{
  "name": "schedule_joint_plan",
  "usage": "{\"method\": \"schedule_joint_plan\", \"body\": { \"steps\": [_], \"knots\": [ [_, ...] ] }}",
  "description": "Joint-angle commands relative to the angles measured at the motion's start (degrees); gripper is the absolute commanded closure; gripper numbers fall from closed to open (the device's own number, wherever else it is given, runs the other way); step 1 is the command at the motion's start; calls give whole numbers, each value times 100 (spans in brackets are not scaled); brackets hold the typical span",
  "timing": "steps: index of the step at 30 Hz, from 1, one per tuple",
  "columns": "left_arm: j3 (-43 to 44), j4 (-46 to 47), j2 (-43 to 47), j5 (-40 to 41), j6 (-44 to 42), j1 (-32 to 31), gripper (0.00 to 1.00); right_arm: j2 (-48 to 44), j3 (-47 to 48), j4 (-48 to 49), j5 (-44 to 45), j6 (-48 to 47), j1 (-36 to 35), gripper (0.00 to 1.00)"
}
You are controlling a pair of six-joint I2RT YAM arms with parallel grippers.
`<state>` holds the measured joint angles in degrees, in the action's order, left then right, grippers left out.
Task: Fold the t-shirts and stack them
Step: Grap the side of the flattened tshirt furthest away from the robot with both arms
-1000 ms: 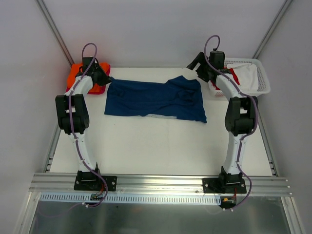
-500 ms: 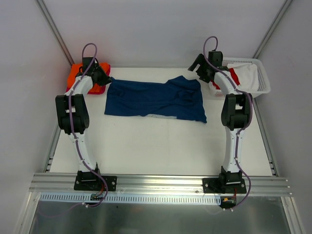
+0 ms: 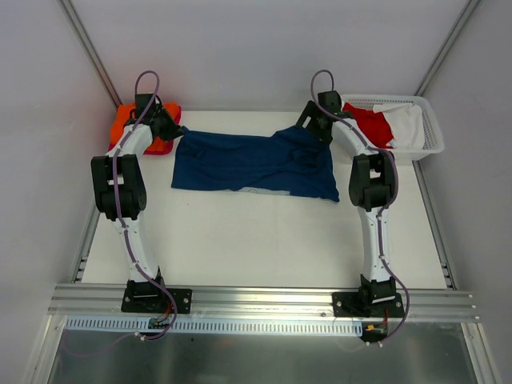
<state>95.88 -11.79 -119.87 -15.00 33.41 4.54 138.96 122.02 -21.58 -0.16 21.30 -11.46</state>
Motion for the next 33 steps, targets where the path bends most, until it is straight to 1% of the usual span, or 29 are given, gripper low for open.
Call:
{"method": "schedule_joint_plan", "body": {
  "steps": [1, 4, 9, 15, 26, 33],
  "knots": [
    [142, 151, 78, -134, -124, -14, 100, -43, -142, -1040, 1086, -38, 4, 0],
    [107, 142, 122, -108, -133, -5, 100, -149, -152, -1234, 1413, -205, 30, 1],
    [81, 186, 96, -196, -98, -14, 100, -167, -3, -1418, 1677, -565, 232, 0],
    [36, 230, 96, -205, -80, -40, 100, -97, 595, -1770, 1897, -978, 425, 1],
    [-7, 265, 140, -196, -106, -58, 100, -167, 376, -1727, 1651, -873, 496, 1],
    [-25, 274, 122, -204, -80, -49, 100, -202, -90, -1472, 1467, -724, 435, 1]
  ]
}}
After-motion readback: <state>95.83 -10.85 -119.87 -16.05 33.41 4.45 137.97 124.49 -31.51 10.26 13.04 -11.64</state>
